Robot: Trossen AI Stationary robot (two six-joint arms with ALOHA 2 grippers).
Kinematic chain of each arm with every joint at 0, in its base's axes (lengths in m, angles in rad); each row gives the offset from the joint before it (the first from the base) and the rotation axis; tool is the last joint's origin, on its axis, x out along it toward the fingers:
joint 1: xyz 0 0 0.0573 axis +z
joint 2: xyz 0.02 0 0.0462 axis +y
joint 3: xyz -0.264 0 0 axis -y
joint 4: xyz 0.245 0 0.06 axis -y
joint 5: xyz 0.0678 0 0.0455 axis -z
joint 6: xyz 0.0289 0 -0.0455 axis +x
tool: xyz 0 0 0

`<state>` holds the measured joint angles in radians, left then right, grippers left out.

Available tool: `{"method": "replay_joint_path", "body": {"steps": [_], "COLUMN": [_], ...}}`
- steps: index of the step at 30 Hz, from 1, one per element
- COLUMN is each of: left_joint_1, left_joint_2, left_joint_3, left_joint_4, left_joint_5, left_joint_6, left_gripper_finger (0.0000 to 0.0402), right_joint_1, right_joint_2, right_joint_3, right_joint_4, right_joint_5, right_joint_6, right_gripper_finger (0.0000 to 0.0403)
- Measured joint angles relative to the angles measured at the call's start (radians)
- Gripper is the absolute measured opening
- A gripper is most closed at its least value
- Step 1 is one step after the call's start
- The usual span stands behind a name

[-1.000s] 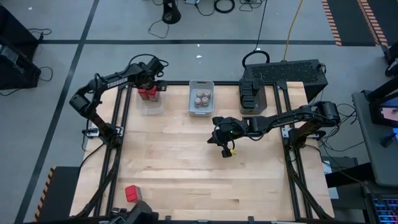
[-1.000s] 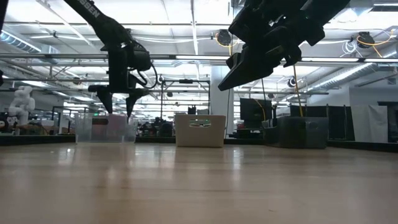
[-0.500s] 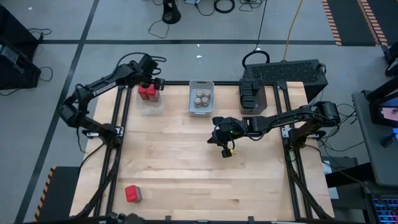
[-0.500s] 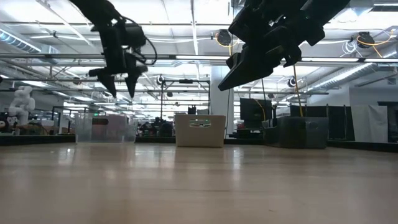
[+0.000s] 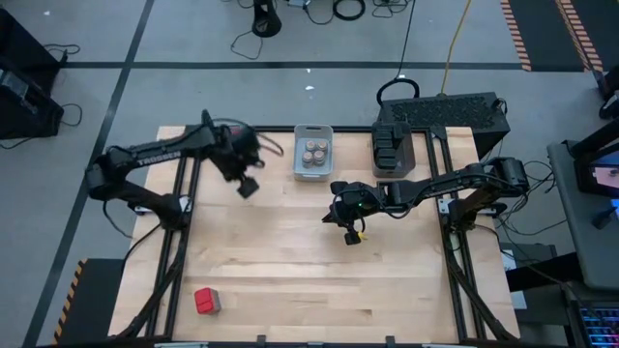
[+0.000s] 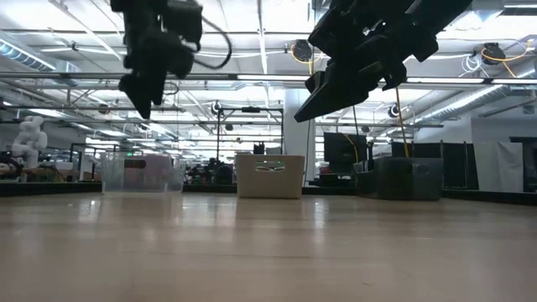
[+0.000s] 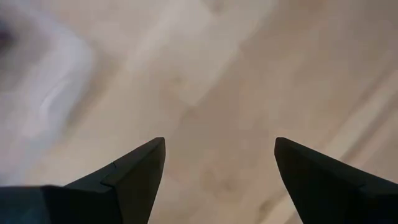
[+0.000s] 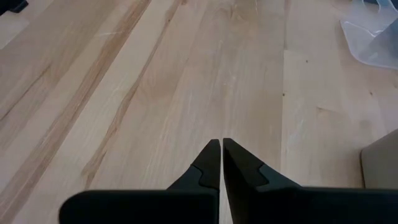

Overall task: Sort spices by type
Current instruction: Put the red seasoning can into the transparent bin

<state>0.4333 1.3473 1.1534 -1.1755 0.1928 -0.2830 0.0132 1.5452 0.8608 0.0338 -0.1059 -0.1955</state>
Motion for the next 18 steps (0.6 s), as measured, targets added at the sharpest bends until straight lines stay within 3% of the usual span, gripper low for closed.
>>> {"method": "replay_joint_path", "body": {"steps": [5, 18], "left_joint_1": [-0.218, -0.706], "left_joint_2": [-0.038, -0.169], "left_joint_3": [0.0, 0.0], "left_joint_4": [-0.009, -0.072], "left_joint_5": [0.0, -0.037], "left_joint_6": [-0.13, -0.929], "left_gripper_finger": [0.0309, 0.0309], "right_joint_1": [0.0, 0.002], "right_joint_2": [0.0, 0.0], "right_joint_3": [0.0, 0.0], "right_joint_4": [0.0, 0.016], "right_joint_5": [0.0, -0.057], "right_joint_6": [0.0, 0.002], "right_gripper_finger": [0.0, 0.0]}}
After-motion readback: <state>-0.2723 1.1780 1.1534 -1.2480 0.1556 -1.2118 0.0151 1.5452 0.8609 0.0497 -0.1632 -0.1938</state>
